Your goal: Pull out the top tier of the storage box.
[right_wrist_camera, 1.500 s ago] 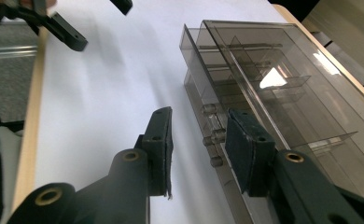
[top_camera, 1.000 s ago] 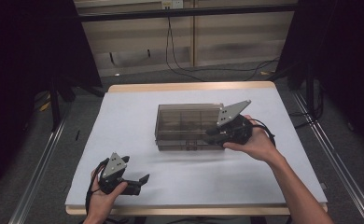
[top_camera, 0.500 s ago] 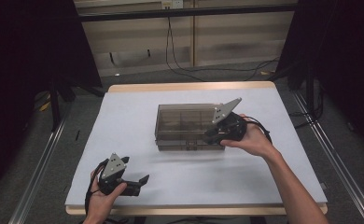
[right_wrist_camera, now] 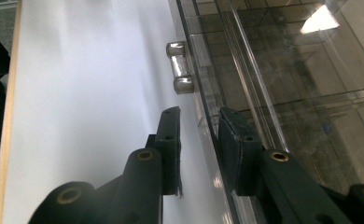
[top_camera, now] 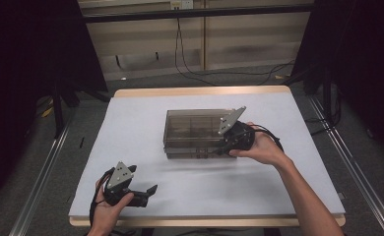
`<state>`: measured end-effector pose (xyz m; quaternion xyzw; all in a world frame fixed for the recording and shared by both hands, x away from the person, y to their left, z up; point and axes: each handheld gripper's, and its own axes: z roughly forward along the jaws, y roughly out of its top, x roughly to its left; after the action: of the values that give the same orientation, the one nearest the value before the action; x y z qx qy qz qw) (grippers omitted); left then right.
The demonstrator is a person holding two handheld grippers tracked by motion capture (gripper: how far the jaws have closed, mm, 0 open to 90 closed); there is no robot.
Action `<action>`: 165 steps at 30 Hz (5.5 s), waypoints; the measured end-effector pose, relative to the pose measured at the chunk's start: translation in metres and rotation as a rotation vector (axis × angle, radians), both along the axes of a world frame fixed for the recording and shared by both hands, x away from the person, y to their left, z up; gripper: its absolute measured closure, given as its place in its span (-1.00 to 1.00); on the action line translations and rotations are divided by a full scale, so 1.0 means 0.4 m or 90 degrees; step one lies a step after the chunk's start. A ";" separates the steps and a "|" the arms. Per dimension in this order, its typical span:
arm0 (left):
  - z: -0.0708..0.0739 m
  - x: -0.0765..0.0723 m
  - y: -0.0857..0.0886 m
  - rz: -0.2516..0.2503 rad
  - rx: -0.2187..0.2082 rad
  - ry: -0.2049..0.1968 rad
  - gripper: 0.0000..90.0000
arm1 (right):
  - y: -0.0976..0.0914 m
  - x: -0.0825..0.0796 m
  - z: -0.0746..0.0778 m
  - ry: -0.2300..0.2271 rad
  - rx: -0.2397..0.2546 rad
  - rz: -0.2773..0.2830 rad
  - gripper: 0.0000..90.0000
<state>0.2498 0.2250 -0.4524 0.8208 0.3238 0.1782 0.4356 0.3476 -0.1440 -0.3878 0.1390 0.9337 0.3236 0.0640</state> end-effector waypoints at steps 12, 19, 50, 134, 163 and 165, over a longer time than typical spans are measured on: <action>0.000 0.000 0.001 0.002 -0.002 0.002 -0.93 | 0.003 0.006 -0.008 0.005 -0.003 0.010 0.69; 0.000 0.000 0.001 0.003 -0.001 0.002 -0.93 | 0.002 0.007 -0.010 0.009 -0.006 0.012 0.70; 0.000 0.000 0.003 0.004 -0.002 0.002 -0.93 | 0.002 -0.005 -0.002 0.016 -0.037 0.044 0.89; 0.003 0.000 0.008 0.009 -0.002 -0.002 -0.93 | 0.008 -0.073 0.024 0.031 -0.041 0.067 0.51; -0.002 0.006 0.001 0.017 -0.002 0.003 -0.94 | -0.198 -0.233 -0.073 -0.087 0.217 -0.288 -0.30; -0.001 0.005 0.002 0.016 -0.002 0.001 -0.93 | -0.207 -0.247 -0.087 -0.094 0.230 -0.309 -0.29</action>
<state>0.2517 0.2257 -0.4526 0.8161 0.3345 0.1827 0.4344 0.2488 -0.2269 -0.4226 0.3429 0.7937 0.4687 0.1810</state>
